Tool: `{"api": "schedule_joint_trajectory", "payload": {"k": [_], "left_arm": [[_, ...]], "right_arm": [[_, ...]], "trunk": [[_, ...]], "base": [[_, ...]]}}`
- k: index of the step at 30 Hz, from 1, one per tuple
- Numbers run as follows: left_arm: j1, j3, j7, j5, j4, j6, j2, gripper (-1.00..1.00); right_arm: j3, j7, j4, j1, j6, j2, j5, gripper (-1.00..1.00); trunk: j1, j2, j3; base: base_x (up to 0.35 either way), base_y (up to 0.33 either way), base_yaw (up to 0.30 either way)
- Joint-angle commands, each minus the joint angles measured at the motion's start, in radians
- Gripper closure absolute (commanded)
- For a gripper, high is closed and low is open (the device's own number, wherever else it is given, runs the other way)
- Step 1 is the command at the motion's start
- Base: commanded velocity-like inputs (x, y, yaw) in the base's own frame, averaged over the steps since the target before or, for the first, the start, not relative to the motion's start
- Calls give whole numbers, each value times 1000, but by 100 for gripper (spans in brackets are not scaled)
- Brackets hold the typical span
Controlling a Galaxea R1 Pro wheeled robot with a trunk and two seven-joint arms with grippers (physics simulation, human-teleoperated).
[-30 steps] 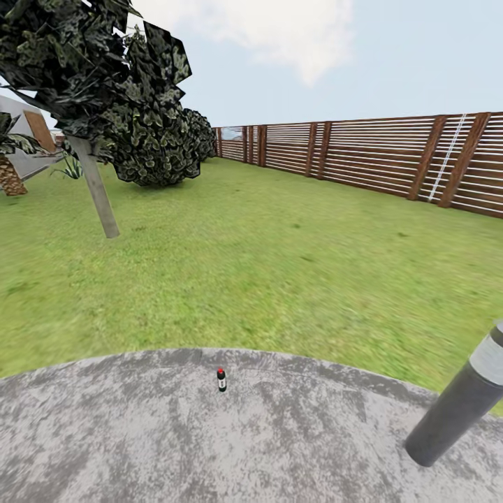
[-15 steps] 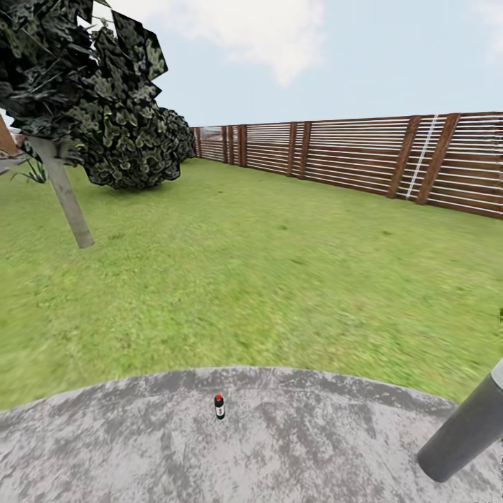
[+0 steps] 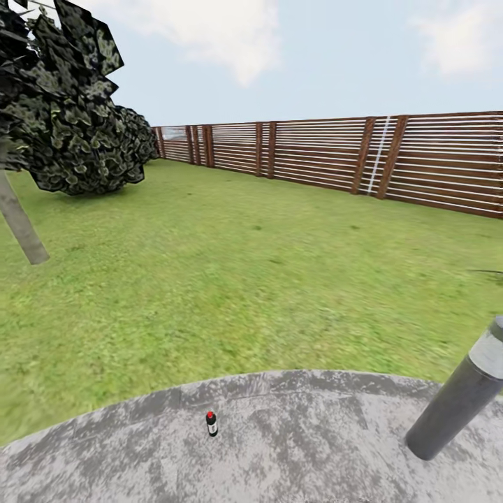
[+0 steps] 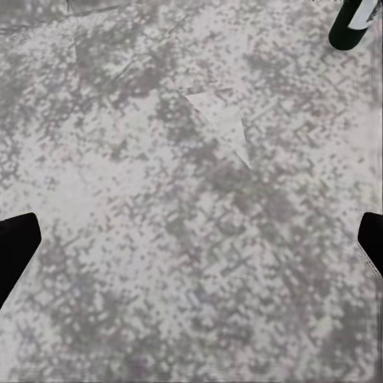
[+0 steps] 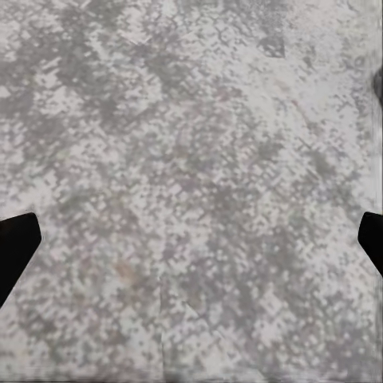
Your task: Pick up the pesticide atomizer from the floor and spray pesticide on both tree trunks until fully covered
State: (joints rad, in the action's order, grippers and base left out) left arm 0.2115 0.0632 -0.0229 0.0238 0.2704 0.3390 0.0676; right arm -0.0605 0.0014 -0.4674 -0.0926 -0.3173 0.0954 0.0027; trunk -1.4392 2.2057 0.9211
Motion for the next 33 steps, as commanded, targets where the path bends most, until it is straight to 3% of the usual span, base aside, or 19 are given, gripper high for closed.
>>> {"api": "schedule_joint_trajectory", "payload": {"k": [1,16,25,33], "left_arm": [[0,1,0,2,0,3,0,-100],[0,1,0,2,0,5,0,-100],[0,1,0,3,0,4,0,-100],[0,1,0,2,0,4,0,-100]], "right_arm": [[-1,0,1,-1,-3,0,0,-100],[-1,0,1,-1,-3,0,0,-100],[-2,0,1,-1,-3,0,0,-100],[-2,0,1,-1,-3,0,0,-100]], "trunk": [[0,0,1],[0,0,1],[0,0,1],[0,0,1]], "base": [[0,21,-296],[0,9,-296],[0,222,-296],[0,46,-286]]}}
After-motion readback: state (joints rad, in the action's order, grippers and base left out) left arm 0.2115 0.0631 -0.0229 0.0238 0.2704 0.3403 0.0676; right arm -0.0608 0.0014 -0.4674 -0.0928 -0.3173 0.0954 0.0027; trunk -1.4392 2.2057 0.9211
